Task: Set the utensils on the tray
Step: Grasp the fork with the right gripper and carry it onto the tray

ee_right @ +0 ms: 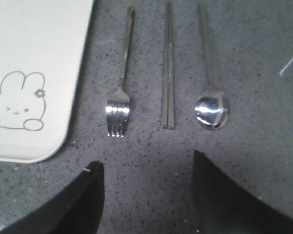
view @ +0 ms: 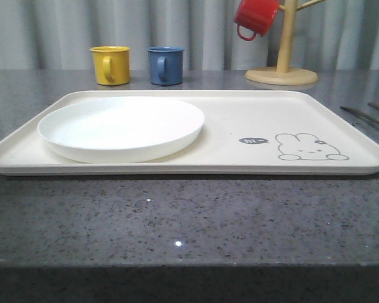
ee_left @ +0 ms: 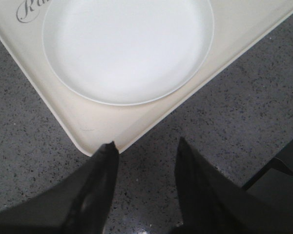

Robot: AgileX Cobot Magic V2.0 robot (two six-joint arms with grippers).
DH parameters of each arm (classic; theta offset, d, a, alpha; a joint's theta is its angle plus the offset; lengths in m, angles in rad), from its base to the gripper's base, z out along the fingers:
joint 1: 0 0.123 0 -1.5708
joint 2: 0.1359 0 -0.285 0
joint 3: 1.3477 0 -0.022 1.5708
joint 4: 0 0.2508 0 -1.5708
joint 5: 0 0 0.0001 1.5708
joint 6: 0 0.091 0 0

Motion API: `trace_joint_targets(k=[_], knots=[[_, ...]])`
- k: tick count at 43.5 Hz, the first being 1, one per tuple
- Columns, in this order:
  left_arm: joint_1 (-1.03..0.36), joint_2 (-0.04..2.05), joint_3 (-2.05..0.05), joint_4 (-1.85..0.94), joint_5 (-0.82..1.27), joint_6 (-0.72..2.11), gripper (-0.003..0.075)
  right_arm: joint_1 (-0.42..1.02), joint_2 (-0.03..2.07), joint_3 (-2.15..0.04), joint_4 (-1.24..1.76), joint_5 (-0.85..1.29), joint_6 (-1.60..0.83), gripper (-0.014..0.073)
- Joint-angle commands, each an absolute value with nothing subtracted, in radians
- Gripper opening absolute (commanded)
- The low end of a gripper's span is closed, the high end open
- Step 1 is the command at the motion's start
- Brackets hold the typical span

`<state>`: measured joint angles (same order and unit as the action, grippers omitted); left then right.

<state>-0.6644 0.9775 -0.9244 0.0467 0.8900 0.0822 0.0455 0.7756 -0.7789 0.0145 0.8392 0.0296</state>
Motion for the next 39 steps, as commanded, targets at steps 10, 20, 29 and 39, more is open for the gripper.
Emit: trace_joint_targets(k=[10,20,29,39], knots=[[-0.672,0.965,-0.951,0.045,0.832,0.071,0.0286,0.111,1.162,-1.051,0.017,0.933,0.013,0.0434],[-0.672,0.965,-0.951,0.045,0.834,0.071,0.0286,0.103,1.419,-1.215,0.02,0.938,0.013,0.0434],[-0.672,0.965,-0.951,0.044,0.834,0.071,0.0286,0.085,1.615,-1.349,0.038,0.994,0.013,0.0434],[-0.672,0.965,-0.951,0.044,0.834,0.071,0.0286,0.077,1.724,-1.415,0.033,1.037,0.013,0.0391]])
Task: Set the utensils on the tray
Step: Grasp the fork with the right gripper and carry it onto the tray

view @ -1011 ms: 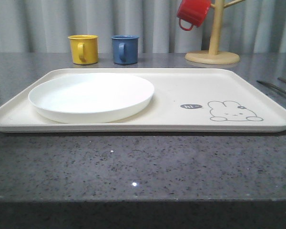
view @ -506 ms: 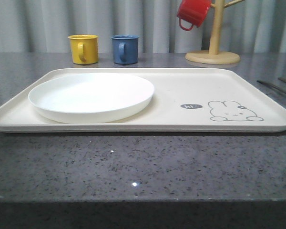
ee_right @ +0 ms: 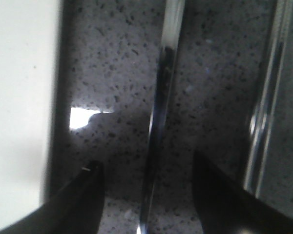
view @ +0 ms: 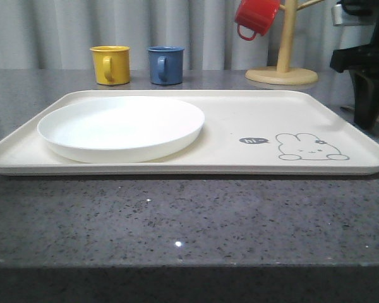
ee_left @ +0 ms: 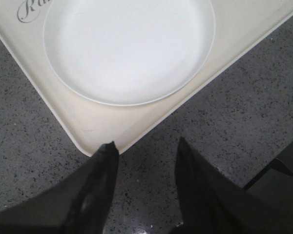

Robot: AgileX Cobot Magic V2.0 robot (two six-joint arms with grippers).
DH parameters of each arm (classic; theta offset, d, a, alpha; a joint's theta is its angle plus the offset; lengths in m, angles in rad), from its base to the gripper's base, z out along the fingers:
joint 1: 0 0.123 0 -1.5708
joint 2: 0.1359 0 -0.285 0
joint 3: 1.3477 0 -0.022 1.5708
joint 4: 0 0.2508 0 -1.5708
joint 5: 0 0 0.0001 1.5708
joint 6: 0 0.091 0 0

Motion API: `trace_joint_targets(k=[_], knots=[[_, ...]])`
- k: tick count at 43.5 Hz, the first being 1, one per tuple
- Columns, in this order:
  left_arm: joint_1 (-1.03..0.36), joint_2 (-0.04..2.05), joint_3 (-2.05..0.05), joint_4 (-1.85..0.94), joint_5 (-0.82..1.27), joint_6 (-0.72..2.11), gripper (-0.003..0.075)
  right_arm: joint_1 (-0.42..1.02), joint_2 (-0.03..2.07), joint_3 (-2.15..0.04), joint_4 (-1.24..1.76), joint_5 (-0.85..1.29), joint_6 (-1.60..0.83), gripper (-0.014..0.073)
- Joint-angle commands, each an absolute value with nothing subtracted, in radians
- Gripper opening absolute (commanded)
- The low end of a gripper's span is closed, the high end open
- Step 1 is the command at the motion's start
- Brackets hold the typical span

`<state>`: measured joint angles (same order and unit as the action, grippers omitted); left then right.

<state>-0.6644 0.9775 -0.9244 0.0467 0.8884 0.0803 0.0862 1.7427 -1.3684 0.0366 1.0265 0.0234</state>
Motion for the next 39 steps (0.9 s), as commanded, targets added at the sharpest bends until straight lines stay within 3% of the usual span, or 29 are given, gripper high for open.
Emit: trace_joint_targets(k=[1,12,16,26,39], knots=[[-0.672,0.965,-0.951,0.044,0.834,0.071,0.0286,0.077,1.727,-1.417,0.034,1.04,0.013,0.037],[-0.672,0.965,-0.951,0.044,0.834,0.071,0.0286,0.077,1.731,-1.421,0.035,1.061,0.013,0.0031],[-0.672,0.965,-0.951,0.044,0.834,0.071,0.0286,0.077,1.73,-1.421,0.042,1.072,0.013,-0.0046],[-0.672,0.965,-0.951,0.044,0.834,0.071,0.0284,0.116,1.657,-1.429,0.081,1.116,0.013,-0.0067],[-0.672,0.965,-0.951,0.044,0.834,0.071,0.0284,0.312,1.653,-1.557,0.175,1.149,0.095,-0.0067]])
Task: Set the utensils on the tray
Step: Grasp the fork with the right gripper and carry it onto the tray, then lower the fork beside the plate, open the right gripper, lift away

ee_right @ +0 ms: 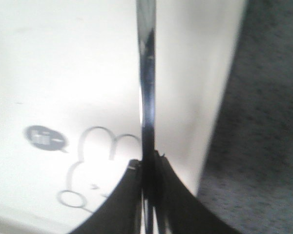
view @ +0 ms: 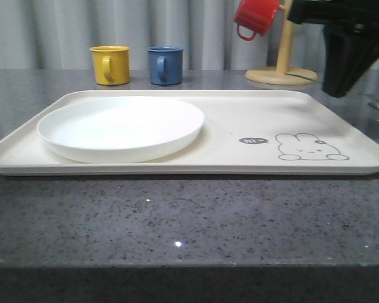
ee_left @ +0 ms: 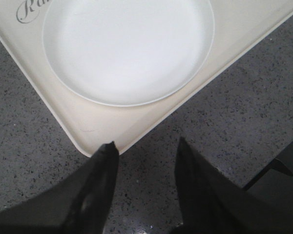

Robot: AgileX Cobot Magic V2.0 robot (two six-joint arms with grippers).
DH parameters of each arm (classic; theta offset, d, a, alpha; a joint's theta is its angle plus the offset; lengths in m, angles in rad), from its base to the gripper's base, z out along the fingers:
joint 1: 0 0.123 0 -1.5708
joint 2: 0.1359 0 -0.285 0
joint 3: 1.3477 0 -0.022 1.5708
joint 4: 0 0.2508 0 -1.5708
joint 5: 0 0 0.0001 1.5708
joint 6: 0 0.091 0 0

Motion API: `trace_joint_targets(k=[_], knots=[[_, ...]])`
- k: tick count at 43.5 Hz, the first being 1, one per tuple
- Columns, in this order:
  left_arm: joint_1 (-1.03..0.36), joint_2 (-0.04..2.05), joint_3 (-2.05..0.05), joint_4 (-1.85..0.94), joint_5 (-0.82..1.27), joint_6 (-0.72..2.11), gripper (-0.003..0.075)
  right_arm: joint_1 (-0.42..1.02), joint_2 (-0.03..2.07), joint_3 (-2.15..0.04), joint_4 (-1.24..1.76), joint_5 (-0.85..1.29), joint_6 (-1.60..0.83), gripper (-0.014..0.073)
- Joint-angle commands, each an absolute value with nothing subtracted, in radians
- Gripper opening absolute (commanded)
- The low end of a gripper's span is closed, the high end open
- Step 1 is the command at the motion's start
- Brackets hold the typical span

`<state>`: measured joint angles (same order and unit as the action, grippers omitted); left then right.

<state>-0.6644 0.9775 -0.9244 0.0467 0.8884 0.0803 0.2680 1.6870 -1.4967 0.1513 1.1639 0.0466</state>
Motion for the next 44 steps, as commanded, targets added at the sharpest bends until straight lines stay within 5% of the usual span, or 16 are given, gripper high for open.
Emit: trace_joint_targets(k=[1,12,28,44], knots=[[-0.672,0.965,-0.951,0.044,0.834,0.071,0.0284,0.328,1.66,-1.566,0.175,1.142,0.116,-0.0067],[-0.672,0.965,-0.951,0.044,0.828,0.071,0.0284,0.42,1.734,-1.588,0.175,1.04,0.376,-0.0067],[-0.672,0.965,-0.951,0.044,0.817,0.071,0.0284,0.436,1.807,-1.588,0.173,0.936,0.436,-0.005],[-0.672,0.965,-0.951,0.051,0.812,0.071,0.0284,0.436,1.828,-1.59,0.171,0.93,0.435,0.0297]])
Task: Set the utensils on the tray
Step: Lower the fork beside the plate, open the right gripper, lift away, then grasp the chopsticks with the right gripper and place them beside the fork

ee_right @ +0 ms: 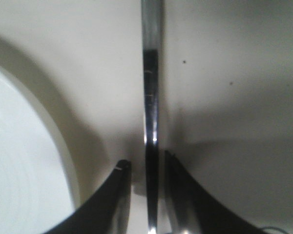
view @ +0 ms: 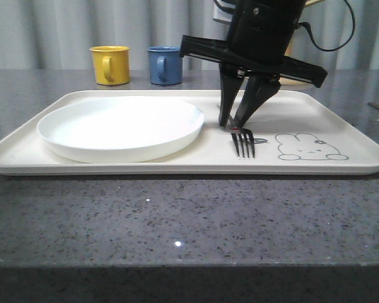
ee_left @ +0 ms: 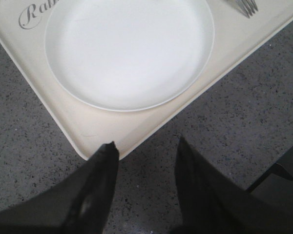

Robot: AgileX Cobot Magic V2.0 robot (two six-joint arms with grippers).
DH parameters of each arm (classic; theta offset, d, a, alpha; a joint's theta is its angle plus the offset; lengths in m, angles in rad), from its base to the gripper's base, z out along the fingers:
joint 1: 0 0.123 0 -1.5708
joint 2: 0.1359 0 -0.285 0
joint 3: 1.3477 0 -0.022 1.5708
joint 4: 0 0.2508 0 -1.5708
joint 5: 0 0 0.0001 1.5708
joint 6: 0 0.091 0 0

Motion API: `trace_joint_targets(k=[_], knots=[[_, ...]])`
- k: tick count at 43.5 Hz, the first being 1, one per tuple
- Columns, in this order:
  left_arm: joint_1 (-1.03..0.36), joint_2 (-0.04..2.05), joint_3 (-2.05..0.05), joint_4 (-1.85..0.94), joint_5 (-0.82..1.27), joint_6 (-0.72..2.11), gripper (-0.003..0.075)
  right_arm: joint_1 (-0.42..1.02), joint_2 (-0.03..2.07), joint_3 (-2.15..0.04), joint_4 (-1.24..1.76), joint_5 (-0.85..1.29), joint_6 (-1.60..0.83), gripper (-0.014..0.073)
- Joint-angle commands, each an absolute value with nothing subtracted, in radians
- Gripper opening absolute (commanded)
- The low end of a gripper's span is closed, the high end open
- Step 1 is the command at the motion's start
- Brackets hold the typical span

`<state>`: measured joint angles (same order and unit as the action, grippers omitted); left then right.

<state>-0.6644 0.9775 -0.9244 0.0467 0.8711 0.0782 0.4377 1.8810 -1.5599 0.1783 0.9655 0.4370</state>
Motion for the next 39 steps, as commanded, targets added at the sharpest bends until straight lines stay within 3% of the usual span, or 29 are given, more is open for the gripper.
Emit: trace_joint_targets(k=[1,14,27,39], knots=[[-0.672,0.965,-0.951,0.051,0.812,0.071,0.0284,0.436,1.824,-1.59,0.168,0.931,0.431,0.0309],[-0.672,0.965,-0.951,0.051,0.816,0.071,0.0284,0.406,1.668,-1.576,0.037,1.072,0.168,0.0309],[-0.672,0.965,-0.951,0.051,0.826,0.071,0.0284,0.116,1.592,-1.517,0.016,1.219,0.026,0.0309],[-0.672,0.965,-0.951,0.051,0.829,0.071,0.0284,-0.012,1.625,-1.507,0.015,1.216,-0.021,0.0309]])
